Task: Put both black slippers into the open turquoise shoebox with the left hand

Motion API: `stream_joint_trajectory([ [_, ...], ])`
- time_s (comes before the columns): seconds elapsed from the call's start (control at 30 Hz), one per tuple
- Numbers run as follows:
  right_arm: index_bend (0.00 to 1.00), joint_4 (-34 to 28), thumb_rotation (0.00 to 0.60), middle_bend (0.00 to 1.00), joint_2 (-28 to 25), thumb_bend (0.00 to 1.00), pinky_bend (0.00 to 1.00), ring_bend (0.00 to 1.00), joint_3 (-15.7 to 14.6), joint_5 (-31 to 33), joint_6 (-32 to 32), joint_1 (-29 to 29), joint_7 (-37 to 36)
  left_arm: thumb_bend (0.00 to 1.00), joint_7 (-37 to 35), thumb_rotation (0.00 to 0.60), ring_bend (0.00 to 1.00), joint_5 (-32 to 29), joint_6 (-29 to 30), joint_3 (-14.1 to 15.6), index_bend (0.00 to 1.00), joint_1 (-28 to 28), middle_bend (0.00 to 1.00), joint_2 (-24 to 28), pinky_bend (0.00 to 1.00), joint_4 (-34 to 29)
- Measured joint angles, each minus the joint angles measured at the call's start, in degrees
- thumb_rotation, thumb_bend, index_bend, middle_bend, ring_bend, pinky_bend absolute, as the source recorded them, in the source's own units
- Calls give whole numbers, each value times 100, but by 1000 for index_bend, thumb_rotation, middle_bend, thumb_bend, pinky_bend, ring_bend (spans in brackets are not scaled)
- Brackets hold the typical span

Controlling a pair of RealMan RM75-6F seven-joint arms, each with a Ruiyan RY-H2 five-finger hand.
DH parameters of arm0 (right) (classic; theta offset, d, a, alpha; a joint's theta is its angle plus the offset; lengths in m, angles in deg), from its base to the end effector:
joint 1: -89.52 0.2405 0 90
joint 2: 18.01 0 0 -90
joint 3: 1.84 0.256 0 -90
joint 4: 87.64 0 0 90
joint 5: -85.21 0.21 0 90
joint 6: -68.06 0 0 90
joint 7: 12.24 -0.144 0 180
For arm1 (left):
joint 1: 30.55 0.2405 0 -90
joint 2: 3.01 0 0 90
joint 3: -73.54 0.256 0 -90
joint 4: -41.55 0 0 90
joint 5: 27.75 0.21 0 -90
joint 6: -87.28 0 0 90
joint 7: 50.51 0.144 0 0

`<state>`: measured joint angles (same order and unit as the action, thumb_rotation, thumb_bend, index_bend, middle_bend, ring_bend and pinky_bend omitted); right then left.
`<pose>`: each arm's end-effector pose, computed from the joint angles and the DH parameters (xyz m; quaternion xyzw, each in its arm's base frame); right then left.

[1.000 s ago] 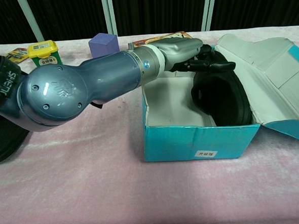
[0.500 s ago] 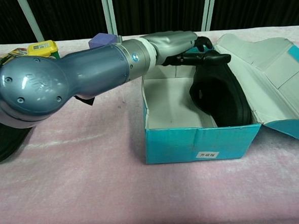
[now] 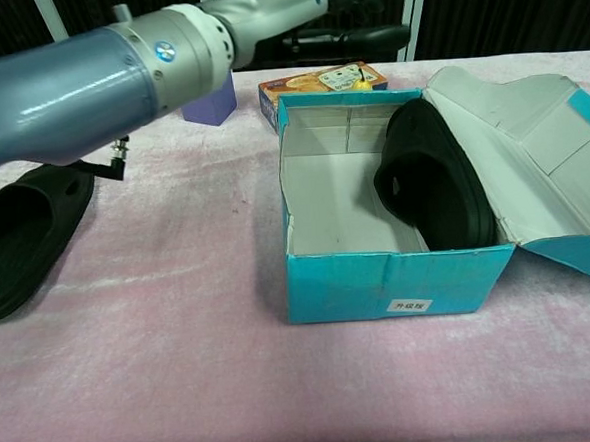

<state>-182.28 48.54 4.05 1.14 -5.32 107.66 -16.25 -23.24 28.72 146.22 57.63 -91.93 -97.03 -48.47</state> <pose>-0.2566 -0.2549 0.1233 0.6352 -0.4128 0.4422 0.4802 0.0086 0.3534 -0.0269 -0.7602 -0.2976 -0.4684 0.3378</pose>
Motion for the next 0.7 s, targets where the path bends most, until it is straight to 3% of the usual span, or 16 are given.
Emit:
stream_joint_trajectory([
  [0.13, 0, 95, 600, 0, 14, 31, 68, 0, 16, -10, -13, 4, -80, 21, 733, 551, 22, -162, 810, 205, 61, 428, 94, 536, 183, -928],
  [0.2, 0, 134, 600, 0, 25, 31, 68, 0, 17, -21, -19, 7, -88, 21, 1059, 598, 22, -257, 1209, 330, 43, 659, 84, 811, 184, -1352],
  [0.33, 0, 203, 600, 0, 66, 31, 68, 0, 11, -53, -9, 27, -76, 21, 1645, 600, 22, -503, 1969, 723, 15, 1277, 69, 1508, 185, -2115],
  [0.43, 0, 230, 600, 0, 93, 30, 68, 0, 7, -68, -12, 33, -60, 21, 1726, 600, 22, -687, 2195, 1015, 11, 1656, 66, 1873, 194, -2317],
  [0.7, 0, 322, 600, 0, 178, 31, 68, 0, 2, -23, 38, 47, -92, 19, 1135, 600, 61, -954, 1962, 1321, 28, 2153, 82, 2219, 234, -2095],
])
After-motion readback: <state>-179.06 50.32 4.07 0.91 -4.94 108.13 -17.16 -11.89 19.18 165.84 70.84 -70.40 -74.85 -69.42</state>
